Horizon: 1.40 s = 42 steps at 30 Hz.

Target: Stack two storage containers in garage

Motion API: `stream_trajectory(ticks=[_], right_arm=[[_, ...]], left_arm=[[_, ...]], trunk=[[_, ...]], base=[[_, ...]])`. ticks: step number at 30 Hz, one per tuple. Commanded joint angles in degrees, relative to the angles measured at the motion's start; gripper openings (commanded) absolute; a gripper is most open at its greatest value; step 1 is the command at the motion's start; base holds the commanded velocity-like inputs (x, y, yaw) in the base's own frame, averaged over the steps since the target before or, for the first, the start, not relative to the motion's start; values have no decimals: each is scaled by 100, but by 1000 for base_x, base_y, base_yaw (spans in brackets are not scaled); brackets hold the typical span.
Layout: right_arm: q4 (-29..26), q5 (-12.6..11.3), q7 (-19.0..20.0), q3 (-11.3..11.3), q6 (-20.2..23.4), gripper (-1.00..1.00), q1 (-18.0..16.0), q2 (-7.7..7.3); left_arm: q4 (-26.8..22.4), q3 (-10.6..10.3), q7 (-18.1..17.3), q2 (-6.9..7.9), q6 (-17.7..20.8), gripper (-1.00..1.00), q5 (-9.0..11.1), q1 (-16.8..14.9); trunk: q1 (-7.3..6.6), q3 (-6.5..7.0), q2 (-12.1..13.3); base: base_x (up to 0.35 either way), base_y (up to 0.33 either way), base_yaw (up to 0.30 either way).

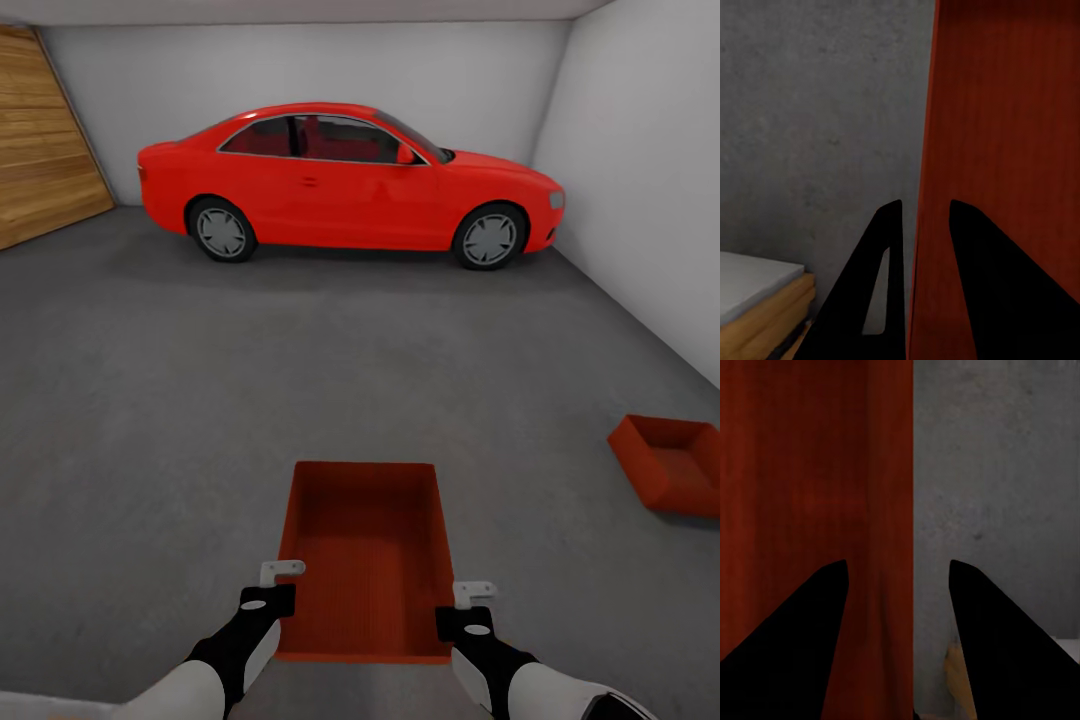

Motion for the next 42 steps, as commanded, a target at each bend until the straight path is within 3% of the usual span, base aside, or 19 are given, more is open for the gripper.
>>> stream_trajectory(ticks=[1,42], right_arm=[[187,-98,-8,-21,-21,-100,-1,-1],[187,-97,-8,-21,-21,-100,-1,-1]], left_arm=[[-312,135,36,3,42,-100,-92,-4],[-310,129,36,3,42,-100,-92,-4]], trunk=[[4,-6,-4],[4,-6,-4]], base=[[322,0,0],[322,0,0]])
